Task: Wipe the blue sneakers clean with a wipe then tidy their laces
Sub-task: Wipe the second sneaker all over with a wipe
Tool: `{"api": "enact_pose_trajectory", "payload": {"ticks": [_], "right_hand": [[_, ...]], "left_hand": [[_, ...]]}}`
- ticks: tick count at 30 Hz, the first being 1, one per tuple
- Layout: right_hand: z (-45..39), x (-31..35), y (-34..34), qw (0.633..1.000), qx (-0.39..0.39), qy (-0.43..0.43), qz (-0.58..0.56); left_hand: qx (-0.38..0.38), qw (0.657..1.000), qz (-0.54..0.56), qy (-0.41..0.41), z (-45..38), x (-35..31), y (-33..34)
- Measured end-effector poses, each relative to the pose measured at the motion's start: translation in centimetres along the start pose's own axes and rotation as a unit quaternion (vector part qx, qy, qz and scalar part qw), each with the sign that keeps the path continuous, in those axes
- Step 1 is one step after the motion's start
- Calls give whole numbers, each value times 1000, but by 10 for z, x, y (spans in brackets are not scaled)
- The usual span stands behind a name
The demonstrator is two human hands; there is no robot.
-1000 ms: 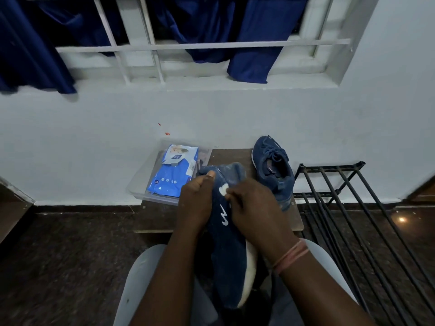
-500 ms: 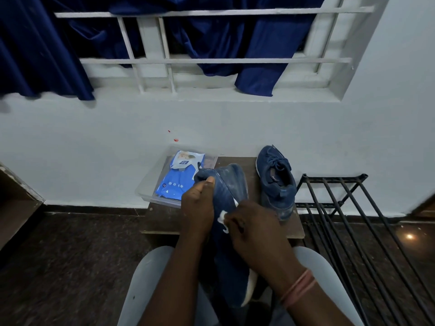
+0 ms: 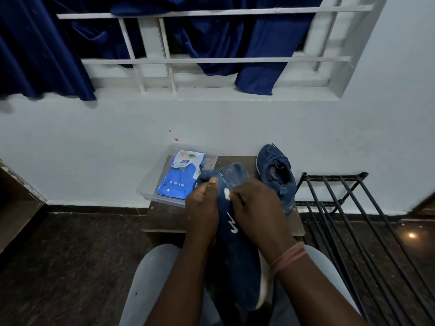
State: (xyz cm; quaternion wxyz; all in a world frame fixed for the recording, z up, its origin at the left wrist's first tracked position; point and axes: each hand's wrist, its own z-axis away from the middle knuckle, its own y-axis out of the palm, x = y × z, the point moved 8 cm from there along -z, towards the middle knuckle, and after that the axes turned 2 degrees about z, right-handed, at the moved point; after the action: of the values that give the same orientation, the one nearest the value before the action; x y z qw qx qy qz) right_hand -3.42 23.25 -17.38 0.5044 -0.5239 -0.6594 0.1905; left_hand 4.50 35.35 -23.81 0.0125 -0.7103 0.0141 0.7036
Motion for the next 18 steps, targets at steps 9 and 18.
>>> {"api": "enact_pose_trajectory", "payload": {"ticks": [9, 18], "right_hand": [[14, 3, 3, 999, 47, -7, 0], [-2, 8, -5, 1000, 15, -17, -8]], "left_hand": [[-33, 999, -14, 2, -9, -2, -9], [-26, 999, -18, -3, -8, -1, -6]]}}
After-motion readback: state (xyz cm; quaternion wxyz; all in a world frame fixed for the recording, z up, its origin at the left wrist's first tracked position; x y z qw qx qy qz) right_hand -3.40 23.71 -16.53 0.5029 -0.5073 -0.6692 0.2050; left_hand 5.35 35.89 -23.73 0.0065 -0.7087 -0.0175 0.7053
